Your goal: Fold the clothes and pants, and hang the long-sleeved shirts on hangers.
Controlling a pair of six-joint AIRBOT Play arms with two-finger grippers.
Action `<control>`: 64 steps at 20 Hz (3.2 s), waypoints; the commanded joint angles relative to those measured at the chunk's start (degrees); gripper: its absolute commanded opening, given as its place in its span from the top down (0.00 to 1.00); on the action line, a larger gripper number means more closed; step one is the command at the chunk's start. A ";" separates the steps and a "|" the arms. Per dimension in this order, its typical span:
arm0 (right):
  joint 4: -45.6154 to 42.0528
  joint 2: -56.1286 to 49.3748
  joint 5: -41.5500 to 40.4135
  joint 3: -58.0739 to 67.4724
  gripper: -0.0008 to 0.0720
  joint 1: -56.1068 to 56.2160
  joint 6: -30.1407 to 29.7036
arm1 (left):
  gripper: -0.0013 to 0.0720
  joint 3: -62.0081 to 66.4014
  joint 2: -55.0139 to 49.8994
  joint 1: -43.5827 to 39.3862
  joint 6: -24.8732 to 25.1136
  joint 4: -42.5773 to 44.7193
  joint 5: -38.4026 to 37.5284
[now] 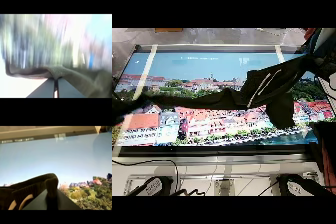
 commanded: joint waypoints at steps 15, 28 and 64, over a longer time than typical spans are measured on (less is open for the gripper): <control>-0.24 -6.14 46.58 22.84 0.94 -5.51 -9.73 | 0.96 27.65 -5.66 -1.01 -17.90 65.83 -22.03; -5.33 24.68 59.19 -32.48 0.94 -5.57 -11.89 | 0.96 9.33 -6.16 4.15 -3.91 75.06 -35.58; -12.55 23.52 31.36 -35.01 0.04 -5.57 -7.76 | 0.03 9.94 -12.74 4.28 -9.35 85.24 -36.50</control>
